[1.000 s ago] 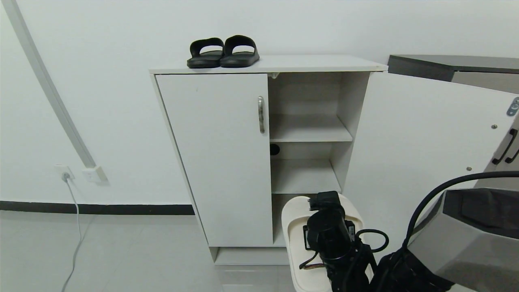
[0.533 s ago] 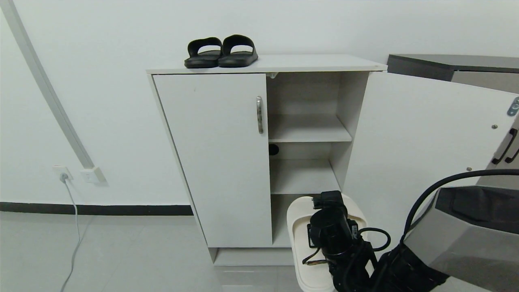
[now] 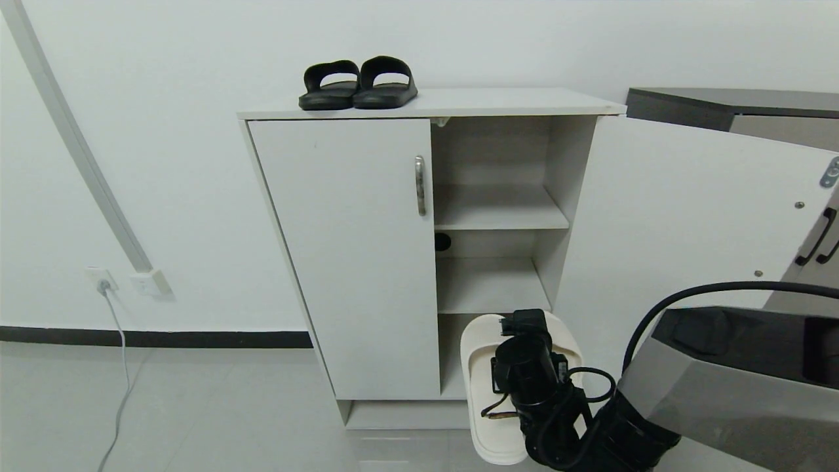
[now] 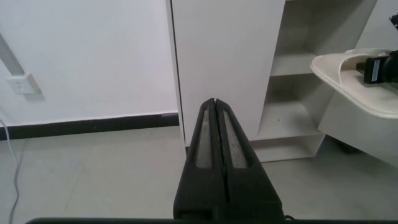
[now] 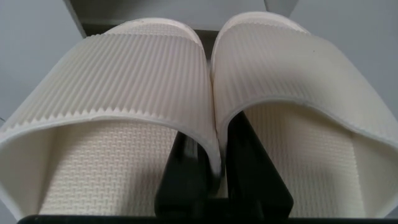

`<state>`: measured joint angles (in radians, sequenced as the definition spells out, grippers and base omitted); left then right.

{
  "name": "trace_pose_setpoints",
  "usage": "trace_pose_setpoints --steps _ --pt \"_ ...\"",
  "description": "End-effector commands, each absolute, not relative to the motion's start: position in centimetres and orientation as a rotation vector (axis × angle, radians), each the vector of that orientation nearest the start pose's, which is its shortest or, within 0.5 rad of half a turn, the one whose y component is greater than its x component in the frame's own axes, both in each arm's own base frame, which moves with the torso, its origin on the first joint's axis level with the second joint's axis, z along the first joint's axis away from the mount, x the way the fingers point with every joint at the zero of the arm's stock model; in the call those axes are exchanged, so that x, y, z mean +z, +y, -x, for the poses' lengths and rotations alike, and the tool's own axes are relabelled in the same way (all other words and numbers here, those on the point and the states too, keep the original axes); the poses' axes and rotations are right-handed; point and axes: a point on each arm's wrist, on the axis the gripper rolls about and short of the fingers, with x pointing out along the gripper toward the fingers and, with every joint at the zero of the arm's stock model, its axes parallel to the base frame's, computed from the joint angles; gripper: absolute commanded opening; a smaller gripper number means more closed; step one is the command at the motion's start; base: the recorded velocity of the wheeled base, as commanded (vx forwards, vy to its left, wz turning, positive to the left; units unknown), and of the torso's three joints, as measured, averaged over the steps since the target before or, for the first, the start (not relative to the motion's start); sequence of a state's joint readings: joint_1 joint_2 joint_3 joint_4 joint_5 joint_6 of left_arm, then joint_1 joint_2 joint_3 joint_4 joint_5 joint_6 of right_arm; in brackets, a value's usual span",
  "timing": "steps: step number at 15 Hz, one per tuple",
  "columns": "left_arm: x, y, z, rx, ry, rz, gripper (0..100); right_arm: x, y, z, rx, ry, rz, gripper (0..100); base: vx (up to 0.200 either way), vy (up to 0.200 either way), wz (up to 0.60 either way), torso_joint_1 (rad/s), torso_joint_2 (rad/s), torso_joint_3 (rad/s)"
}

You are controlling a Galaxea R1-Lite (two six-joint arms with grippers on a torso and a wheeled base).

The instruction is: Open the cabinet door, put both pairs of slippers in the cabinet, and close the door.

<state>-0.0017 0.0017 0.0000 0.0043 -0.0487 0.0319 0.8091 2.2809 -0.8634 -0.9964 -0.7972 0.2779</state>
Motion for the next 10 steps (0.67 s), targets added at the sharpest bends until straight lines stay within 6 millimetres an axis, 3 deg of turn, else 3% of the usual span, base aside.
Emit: trace_pose_setpoints --steps 1,10 --pt "7.51 -0.11 2.26 -0.051 0.007 -0.032 0 1.75 26.74 -27.77 -0.032 0.306 0.046 0 0.0 0.0 0.0 0.0 0.0 0.0" --pt "7.49 -0.1 2.26 -0.049 0.008 -0.032 0 1.56 26.73 -27.75 -0.033 0.309 0.048 0 0.0 0.0 0.0 0.002 0.0 -0.166"
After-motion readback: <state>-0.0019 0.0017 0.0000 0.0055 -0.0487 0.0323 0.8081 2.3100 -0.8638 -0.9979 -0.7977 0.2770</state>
